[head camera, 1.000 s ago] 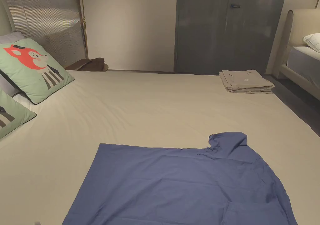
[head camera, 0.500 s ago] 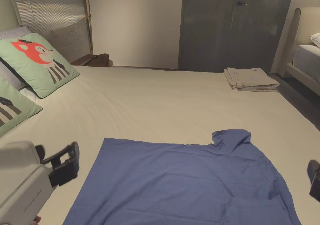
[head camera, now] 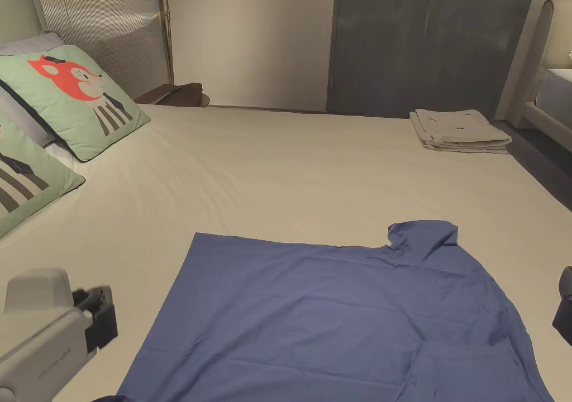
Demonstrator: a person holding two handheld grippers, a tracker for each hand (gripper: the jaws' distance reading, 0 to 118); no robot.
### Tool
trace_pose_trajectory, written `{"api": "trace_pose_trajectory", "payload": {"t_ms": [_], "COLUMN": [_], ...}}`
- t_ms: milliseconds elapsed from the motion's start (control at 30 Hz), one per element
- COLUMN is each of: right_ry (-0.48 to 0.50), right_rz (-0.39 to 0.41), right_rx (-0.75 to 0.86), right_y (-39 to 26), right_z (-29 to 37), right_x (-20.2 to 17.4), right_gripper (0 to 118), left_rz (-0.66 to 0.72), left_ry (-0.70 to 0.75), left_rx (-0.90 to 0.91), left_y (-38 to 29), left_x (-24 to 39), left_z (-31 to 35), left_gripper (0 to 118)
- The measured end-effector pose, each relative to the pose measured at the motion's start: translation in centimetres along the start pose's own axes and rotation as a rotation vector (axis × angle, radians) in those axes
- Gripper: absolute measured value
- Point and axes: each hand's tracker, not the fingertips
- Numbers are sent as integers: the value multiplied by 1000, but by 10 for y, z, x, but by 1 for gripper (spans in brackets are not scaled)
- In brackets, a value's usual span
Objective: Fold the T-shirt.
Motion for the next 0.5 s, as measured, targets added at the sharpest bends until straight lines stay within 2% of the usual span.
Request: {"api": "trace_pose_trajectory", "payload": {"t_ms": [33, 67, 100, 167, 200, 433, 500], "right_ry": [-1, 1, 5, 13, 12, 16, 13], "right_rz": [2, 5, 6, 11, 15, 18, 19], "right_rx": [-9, -22, -39, -65, -73, -129, -143], "right_y": [-2, -5, -7, -13, -16, -36, -40], "right_z": [0, -2, -3, -2, -2, 1, 2], "right_x": [0, 0, 1, -1, -1, -3, -3], "right_gripper": [0, 0, 0, 0, 0, 0, 0], "left_rz": [15, 23, 33, 36, 44, 66, 53], "left_ry": [3, 11, 18, 34, 39, 26, 23], "left_rx": [-56, -115, -148, -251, -289, -336, -331], "left_y": [-10, -21, -32, -54, -65, -96, -95], "left_x": [-8, -15, -21, -31, -34, -38, -35], "left_z": [-8, -15, -20, -31, -36, -54, -57], "left_gripper": [3, 17, 43, 102, 108, 106, 97]}}
